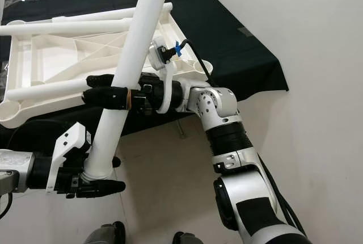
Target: Building children table
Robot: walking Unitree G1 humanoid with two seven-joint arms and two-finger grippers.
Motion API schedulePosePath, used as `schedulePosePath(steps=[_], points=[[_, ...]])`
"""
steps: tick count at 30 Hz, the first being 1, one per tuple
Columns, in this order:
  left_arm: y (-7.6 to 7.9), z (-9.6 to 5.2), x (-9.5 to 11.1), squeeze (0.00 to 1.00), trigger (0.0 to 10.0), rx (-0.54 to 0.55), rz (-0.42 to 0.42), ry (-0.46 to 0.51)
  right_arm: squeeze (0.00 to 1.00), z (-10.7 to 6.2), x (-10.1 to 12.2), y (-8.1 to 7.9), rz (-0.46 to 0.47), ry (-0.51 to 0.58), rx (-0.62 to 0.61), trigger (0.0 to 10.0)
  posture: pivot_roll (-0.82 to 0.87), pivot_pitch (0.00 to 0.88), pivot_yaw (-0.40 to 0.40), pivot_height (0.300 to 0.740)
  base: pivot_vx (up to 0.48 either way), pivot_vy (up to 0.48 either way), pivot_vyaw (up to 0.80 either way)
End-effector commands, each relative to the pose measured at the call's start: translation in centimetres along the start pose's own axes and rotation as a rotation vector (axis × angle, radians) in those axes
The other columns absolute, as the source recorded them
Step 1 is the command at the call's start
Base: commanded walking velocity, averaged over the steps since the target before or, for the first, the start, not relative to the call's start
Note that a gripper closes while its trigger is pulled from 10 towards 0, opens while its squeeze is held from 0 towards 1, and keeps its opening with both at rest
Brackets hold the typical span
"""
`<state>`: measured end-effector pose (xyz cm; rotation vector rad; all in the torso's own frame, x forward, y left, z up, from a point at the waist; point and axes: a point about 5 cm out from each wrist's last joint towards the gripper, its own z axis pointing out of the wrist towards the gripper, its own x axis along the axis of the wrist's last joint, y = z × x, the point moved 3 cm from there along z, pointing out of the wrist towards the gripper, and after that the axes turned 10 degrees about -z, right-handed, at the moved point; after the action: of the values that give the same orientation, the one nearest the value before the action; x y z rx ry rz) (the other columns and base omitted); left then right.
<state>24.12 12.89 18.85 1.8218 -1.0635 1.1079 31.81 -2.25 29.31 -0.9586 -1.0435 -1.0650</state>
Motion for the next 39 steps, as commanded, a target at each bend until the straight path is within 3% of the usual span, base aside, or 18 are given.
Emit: schedulePosePath(steps=[1,14,22,39], points=[[0.1,0.4,-0.1,0.00,10.0,-0.013,0.003,0.005,0.00,0.2,0.5,-0.3,-0.015,0.021,0.014,10.0,0.06,0.190,-0.044,0.740,0.000,0.000,0.00],[-0.7,0.3,1.5,0.00,10.0,0.007,0.048,0.050,0.00,0.1,0.6,-0.3,-0.016,0.057,-0.015,10.0,0.06,0.191,-0.047,0.740,0.000,0.000,0.00],[-0.8,0.5,0.8,0.00,10.0,0.003,0.025,0.045,0.00,0.7,1.7,-0.7,-0.040,0.087,0.002,10.0,0.06,0.193,-0.043,0.740,0.000,0.000,0.00],[-1.1,0.6,0.8,0.00,10.0,-0.008,0.003,0.051,0.00,1.6,1.7,-1.4,-0.053,0.096,0.034,10.0,0.06,0.194,-0.043,0.740,0.000,0.000,0.00]])
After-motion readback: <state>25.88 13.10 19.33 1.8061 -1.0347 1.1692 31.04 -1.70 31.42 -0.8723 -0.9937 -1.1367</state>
